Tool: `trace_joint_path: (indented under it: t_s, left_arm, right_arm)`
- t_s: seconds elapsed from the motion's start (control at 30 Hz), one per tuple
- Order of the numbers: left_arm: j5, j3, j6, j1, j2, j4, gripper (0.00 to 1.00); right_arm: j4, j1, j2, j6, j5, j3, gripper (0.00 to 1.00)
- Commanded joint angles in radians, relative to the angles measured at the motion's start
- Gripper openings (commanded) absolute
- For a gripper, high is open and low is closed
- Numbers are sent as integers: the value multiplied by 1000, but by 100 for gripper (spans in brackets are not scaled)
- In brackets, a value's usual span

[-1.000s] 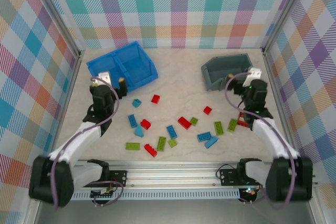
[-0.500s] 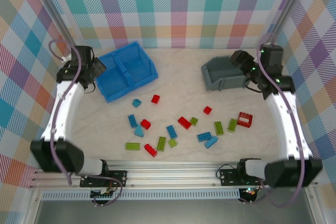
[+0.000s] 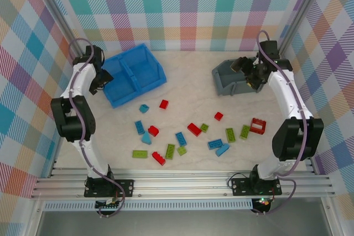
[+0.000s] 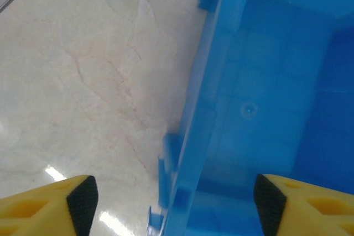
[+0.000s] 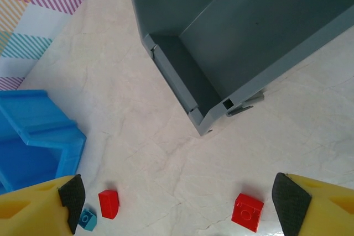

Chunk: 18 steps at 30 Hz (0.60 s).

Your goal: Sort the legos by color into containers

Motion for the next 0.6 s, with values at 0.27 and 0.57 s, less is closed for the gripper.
trace_joint_path:
  t_s: [0.27, 0.57]
  left_arm:
    - [25, 0, 79, 13, 65, 31, 37]
    - [135, 13, 168, -29, 68, 107, 0]
  right_arm:
    - [-75, -6, 65, 6, 84, 52, 87]
    - [-75, -51, 181, 128, 126, 75, 81]
